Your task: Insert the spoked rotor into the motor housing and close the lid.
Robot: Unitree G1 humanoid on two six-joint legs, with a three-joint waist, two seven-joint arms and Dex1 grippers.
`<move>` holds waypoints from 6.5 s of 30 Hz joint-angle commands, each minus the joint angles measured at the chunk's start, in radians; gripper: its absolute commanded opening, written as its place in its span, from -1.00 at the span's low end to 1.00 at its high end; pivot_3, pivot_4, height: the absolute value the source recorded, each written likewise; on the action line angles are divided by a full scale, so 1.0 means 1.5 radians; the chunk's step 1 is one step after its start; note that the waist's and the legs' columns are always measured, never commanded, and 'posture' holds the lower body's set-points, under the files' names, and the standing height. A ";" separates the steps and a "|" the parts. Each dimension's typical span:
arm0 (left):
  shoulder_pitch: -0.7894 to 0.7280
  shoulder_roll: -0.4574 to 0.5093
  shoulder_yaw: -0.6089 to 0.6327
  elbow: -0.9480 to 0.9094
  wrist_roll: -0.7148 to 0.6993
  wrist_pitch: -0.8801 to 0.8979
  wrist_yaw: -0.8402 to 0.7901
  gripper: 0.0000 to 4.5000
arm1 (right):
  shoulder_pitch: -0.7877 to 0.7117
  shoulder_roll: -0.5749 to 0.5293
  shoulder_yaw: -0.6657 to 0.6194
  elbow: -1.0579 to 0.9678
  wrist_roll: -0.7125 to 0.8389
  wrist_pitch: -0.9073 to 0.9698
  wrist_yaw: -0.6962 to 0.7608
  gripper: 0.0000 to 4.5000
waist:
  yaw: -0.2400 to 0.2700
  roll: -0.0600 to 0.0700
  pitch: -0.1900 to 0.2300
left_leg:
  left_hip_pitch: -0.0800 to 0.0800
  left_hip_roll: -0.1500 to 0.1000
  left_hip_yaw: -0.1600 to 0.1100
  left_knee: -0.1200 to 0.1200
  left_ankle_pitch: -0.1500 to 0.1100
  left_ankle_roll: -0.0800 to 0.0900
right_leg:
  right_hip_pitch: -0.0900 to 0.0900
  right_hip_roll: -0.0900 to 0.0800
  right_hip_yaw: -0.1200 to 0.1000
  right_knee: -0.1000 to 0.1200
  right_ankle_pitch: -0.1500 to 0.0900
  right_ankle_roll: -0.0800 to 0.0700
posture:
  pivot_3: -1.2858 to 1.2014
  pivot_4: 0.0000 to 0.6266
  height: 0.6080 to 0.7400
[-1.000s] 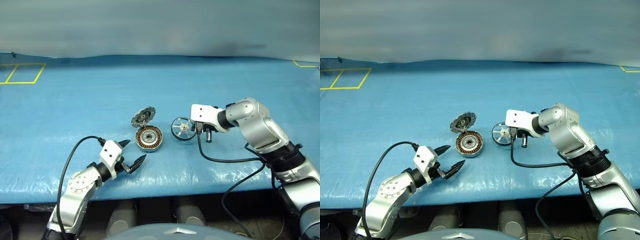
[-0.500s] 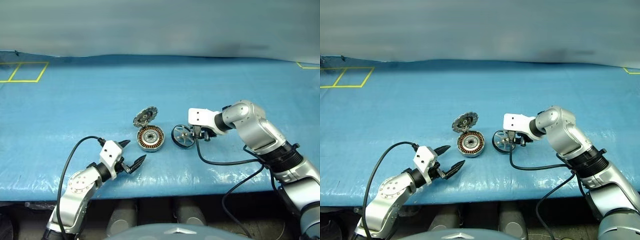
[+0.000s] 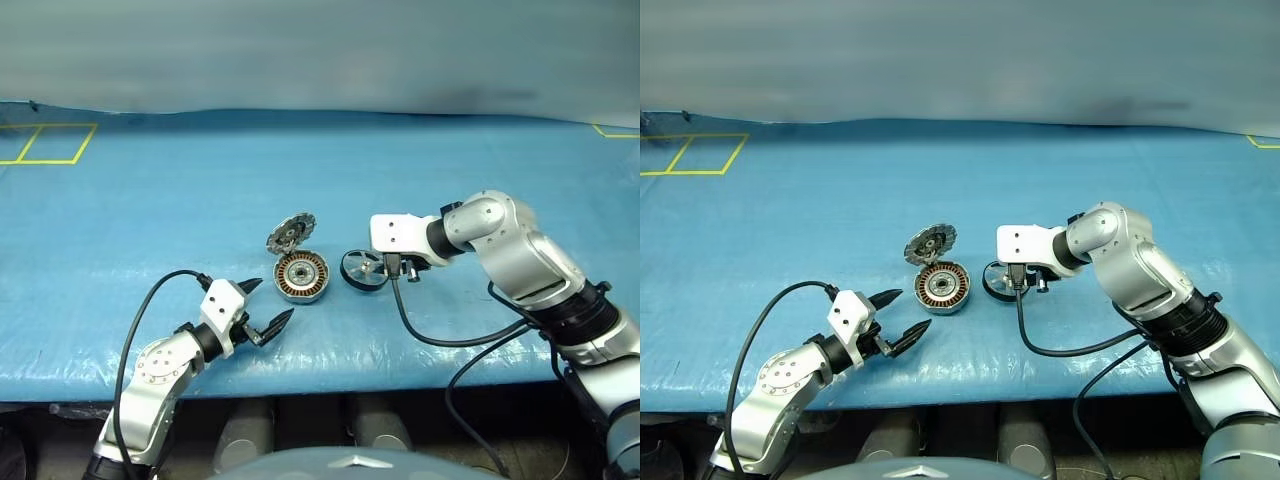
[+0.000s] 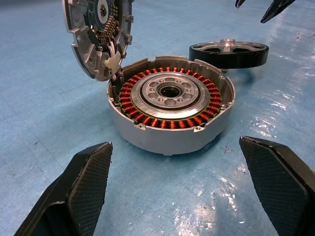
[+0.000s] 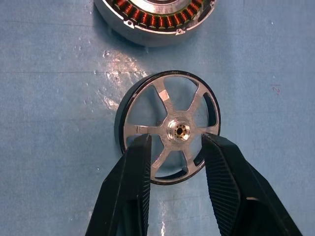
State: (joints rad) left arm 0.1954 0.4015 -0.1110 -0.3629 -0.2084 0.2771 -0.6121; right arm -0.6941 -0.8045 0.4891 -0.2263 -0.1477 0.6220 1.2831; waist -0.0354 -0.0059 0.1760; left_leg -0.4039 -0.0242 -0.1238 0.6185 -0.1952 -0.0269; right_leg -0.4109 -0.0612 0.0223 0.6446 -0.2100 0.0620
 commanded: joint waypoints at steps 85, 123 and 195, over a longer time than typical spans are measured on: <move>0.015 -0.005 0.000 -0.016 0.000 -0.032 0.015 1.00 | -0.077 0.069 0.038 0.178 -0.191 -0.285 0.070 -0.34 | 0.000 0.000 0.000 | 0.000 0.000 0.000 0.001 0.000 0.000 | 0.000 0.000 0.000 0.000 0.000 0.000 | 0.03 -0.52 1.00; 0.026 0.006 0.007 -0.022 0.005 -0.047 0.004 1.00 | -0.086 0.181 0.032 0.012 -0.099 -0.129 -0.001 -0.34 | -0.001 0.000 0.000 | 0.000 0.000 0.000 0.001 0.000 0.000 | 0.000 0.000 0.000 0.000 0.000 0.000 | 0.03 -0.52 1.00; 0.037 0.001 -0.005 -0.024 0.005 -0.045 0.012 1.00 | -0.085 0.206 0.115 0.097 -0.127 -0.161 -0.003 -0.34 | -0.001 0.000 0.000 | 0.000 0.000 -0.001 0.001 0.000 0.000 | 0.000 0.000 0.000 0.000 0.000 0.000 | 0.03 -0.52 1.00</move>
State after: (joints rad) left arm 0.2520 0.4008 -0.1105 -0.3627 -0.1995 0.2302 -0.5908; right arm -0.8146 -0.4856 0.6505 -0.0633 -0.3318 0.3810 1.2623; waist -0.0364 -0.0057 0.1758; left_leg -0.4041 -0.0243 -0.1247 0.6195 -0.1952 -0.0269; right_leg -0.4108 -0.0613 0.0218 0.6449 -0.2094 0.0627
